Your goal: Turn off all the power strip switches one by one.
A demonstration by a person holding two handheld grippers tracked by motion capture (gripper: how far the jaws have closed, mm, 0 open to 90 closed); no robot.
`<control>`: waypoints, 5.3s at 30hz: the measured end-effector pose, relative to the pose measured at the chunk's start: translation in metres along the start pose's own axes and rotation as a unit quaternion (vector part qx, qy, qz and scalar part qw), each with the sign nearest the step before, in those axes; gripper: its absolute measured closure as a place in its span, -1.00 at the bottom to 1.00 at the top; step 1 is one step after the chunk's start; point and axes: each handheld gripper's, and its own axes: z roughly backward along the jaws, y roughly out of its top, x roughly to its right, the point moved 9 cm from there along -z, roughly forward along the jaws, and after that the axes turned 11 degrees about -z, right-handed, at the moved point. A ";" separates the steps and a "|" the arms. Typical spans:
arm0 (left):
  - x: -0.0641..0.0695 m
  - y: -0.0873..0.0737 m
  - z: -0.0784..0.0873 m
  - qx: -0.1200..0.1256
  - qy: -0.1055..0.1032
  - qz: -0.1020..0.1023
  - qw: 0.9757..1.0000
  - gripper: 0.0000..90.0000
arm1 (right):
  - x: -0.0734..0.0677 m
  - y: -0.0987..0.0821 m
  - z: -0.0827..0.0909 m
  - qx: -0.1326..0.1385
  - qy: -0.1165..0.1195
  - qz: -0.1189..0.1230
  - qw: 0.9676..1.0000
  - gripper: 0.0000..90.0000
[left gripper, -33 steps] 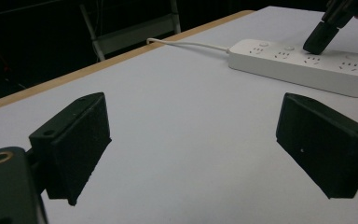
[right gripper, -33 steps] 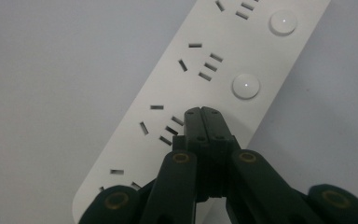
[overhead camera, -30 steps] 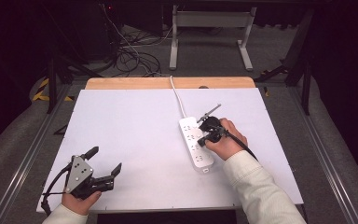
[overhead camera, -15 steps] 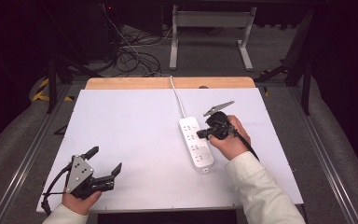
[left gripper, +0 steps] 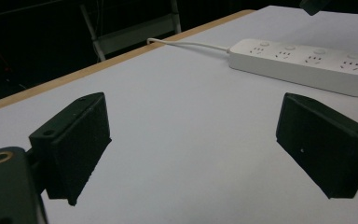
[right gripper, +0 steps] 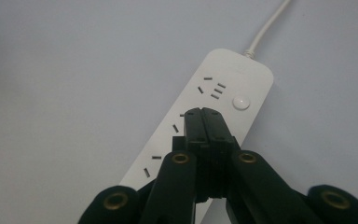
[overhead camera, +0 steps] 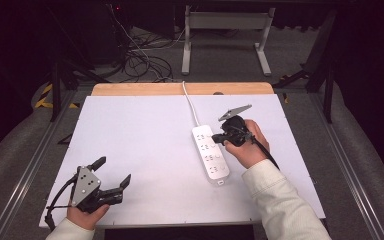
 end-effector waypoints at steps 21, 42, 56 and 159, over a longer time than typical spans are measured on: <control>0.000 -0.001 -0.001 -0.002 -0.002 -0.002 1.000 -0.77 | 0.019 0.003 -0.034 -0.026 -0.015 -0.001 1.000 1.00; 0.000 -0.001 -0.001 -0.001 -0.003 -0.002 1.000 -0.77 | 0.020 -0.009 -0.047 -0.069 -0.019 -0.005 0.997 1.00; -0.001 0.000 -0.001 -0.001 -0.001 -0.005 1.000 -0.77 | 0.019 -0.012 -0.049 -0.078 -0.024 -0.002 0.997 1.00; 0.000 -0.002 -0.004 -0.006 -0.007 -0.003 1.000 -0.77 | 0.036 0.018 -0.069 -0.040 -0.034 -0.027 0.998 1.00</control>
